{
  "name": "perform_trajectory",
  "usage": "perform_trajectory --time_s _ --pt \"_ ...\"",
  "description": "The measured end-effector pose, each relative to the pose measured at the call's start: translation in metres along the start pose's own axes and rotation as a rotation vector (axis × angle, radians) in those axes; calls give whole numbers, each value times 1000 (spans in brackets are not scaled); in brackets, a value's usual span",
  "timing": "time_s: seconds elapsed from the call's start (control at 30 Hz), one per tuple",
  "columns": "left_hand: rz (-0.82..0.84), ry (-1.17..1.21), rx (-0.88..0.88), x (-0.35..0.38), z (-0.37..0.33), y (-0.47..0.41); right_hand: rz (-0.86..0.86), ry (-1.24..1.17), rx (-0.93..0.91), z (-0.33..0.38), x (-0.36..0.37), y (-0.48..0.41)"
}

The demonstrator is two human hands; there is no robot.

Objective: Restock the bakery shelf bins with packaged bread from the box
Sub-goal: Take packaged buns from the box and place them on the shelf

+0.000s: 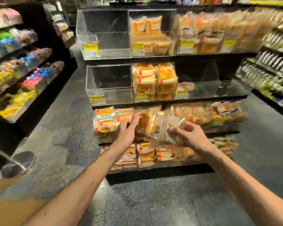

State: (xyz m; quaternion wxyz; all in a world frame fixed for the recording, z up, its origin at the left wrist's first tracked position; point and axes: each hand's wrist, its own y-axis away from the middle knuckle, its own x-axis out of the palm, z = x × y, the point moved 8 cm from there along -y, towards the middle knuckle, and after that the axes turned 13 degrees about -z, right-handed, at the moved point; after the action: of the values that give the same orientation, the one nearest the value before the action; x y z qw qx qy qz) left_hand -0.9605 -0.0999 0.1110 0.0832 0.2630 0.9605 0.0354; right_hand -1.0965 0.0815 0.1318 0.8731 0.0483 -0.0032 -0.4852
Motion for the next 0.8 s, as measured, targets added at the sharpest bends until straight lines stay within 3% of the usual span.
perform_trajectory --time_s 0.3,0.4,0.8 --pt "299 -67 -93 175 17 -61 -194 -139 120 -26 -115 -84" --pt "416 -74 -51 227 -1 -82 -241 -140 138 -33 -143 -126" --pt "585 23 -228 388 -34 -226 -191 -100 201 -20 -218 -331"
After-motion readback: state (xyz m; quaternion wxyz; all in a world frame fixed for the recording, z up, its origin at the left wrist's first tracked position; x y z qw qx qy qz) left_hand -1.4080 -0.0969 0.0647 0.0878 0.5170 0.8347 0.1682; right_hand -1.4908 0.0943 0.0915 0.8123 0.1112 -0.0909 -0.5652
